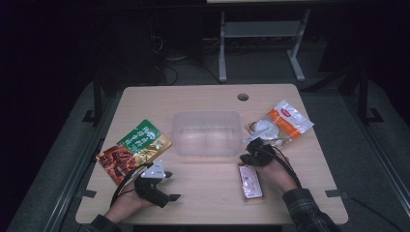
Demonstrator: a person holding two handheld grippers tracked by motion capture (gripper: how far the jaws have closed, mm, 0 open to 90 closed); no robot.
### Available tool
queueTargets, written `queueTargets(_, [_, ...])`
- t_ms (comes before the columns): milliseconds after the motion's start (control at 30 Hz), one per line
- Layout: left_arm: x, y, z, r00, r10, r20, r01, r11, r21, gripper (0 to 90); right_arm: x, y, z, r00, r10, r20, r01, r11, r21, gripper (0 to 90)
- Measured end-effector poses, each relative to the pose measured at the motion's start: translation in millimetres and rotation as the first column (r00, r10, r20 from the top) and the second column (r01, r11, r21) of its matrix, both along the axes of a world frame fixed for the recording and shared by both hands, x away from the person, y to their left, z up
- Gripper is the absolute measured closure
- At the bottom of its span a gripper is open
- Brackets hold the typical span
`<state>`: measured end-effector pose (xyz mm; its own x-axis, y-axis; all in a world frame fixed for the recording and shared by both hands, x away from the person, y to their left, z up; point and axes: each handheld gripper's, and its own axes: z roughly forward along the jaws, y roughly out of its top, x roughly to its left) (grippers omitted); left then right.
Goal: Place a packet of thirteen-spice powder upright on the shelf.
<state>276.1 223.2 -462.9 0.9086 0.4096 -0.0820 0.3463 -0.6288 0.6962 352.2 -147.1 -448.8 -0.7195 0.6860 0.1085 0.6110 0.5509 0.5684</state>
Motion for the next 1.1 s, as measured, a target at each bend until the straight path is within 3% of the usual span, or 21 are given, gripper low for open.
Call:
queueTargets(100, [0.0,-1.0,0.2,1.0000,-0.007,-0.003,0.007,1.0000,0.002,13.9,-12.2,0.5,4.3,0.9992,0.027,0.028,-0.027,0.9996,-0.009,89.8])
queueTargets(133, [-0.4,-1.4,0.2,1.0000,-0.009,-0.002,0.009,1.0000,0.000,13.9,-17.5,-5.0,11.5,0.9971,0.017,0.074,-0.019,0.9996,0.023,89.7])
queueTargets(167, [-0.7,-1.5,0.3,0.9999,-0.011,-0.001,0.011,0.9999,0.001,13.9,-20.8,-9.0,15.2,0.9966,0.000,0.083,-0.003,0.9991,0.043,89.7])
queueTargets(300, [-0.6,-1.5,-0.7,0.9999,-0.011,-0.003,0.011,0.9999,0.005,13.9,-30.3,-21.8,19.7,0.9952,-0.021,0.095,0.017,0.9987,0.049,89.7])
queueTargets(400, [-0.7,-2.2,-0.9,0.9999,-0.012,-0.004,0.012,0.9999,0.005,13.9,-44.3,-38.5,20.6,0.9901,-0.050,0.131,0.044,0.9978,0.050,88.3])
queueTargets(533, [-1.4,-3.5,-1.7,0.9999,-0.015,-0.004,0.016,0.9998,0.009,13.9,-52.9,-49.2,17.1,0.9929,-0.067,0.098,0.066,0.9976,0.021,89.5])
queueTargets(700, [-0.6,-4.1,-1.9,0.9998,-0.018,-0.007,0.018,0.9998,0.013,13.9,-54.6,-49.2,5.7,0.9967,-0.065,0.048,0.065,0.9979,0.010,89.7])
queueTargets(1033, [-0.8,-5.3,-2.5,0.9997,-0.021,-0.011,0.021,0.9996,0.017,13.9,-42.9,-23.2,1.9,0.9991,-0.005,0.043,0.004,0.9998,0.018,89.9])
queueTargets(1100, [-1.4,-5.9,-3.0,0.9998,-0.017,-0.014,0.017,0.9998,0.008,13.9,-43.1,-9.0,2.6,0.9974,0.049,0.053,-0.050,0.9985,0.023,89.9])
